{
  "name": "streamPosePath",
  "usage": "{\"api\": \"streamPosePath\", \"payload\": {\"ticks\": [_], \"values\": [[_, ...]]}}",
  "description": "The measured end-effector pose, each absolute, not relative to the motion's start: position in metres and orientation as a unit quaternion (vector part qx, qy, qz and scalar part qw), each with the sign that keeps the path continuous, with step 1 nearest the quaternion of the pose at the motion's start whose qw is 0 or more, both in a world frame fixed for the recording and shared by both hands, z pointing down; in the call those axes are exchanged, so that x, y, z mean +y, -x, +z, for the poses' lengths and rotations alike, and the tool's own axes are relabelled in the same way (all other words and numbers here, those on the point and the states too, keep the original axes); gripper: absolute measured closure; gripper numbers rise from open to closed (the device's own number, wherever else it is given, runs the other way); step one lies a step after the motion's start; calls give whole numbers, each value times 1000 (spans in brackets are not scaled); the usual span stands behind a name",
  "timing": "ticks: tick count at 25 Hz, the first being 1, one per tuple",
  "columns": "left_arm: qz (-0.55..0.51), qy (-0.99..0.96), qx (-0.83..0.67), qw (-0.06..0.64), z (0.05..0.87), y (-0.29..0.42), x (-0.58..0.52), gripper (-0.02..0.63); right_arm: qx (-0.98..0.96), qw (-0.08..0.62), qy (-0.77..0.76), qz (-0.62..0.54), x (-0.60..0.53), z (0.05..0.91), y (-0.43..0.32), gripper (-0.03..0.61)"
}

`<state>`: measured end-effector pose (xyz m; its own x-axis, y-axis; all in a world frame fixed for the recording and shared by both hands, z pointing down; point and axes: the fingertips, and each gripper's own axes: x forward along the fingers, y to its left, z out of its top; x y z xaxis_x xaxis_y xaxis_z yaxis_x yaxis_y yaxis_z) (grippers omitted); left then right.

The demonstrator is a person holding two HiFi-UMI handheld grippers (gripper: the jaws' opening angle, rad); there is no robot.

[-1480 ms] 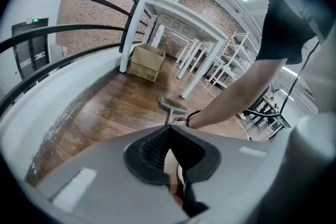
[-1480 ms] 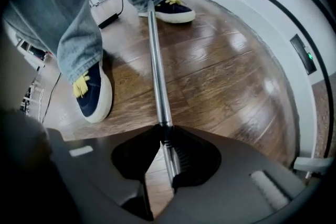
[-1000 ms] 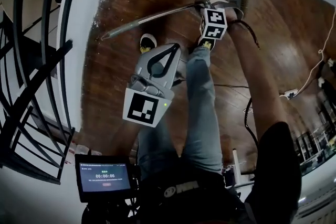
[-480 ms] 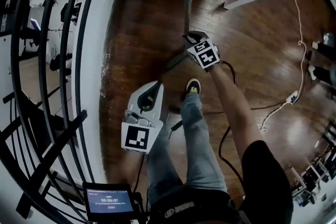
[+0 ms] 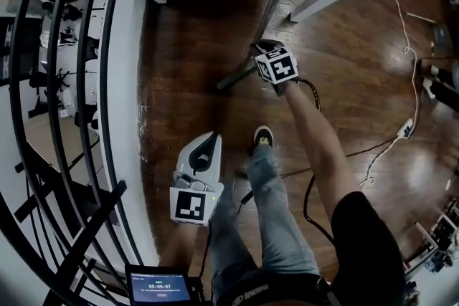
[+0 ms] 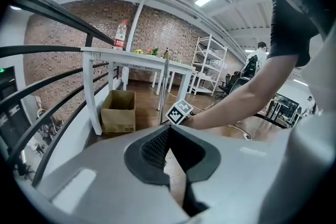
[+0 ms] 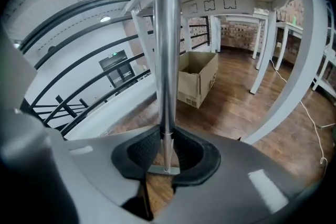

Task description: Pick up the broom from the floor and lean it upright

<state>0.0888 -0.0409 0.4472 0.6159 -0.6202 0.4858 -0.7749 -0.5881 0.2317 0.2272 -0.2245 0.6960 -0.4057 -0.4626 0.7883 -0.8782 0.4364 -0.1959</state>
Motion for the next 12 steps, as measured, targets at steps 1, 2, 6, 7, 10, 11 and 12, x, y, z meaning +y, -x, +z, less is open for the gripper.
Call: {"api": "streamPosePath", "payload": {"ticks": [1, 2, 6, 7, 10, 11, 12], "values": [[181, -871, -401, 217, 450, -88, -39, 603, -777, 333, -433, 312, -230, 697, -227, 497], [183, -870, -402, 221, 453, -86, -38, 603, -776, 332, -435, 313, -235, 698, -226, 497], [188, -862, -411, 229, 461, -79, -41, 603, -776, 334, -433, 313, -256, 699, -223, 498], [188, -861, -413, 230, 462, -78, -43, 603, -776, 336, -432, 312, -261, 698, -224, 497], [188, -858, -416, 234, 465, -77, -45, 603, -773, 345, -433, 311, -271, 700, -229, 497], [190, -858, -416, 235, 467, -77, -44, 603, -771, 346, -434, 313, -274, 701, -229, 497], [191, -857, -416, 236, 468, -76, -44, 603, -769, 346, -435, 316, -277, 701, -229, 497]]}}
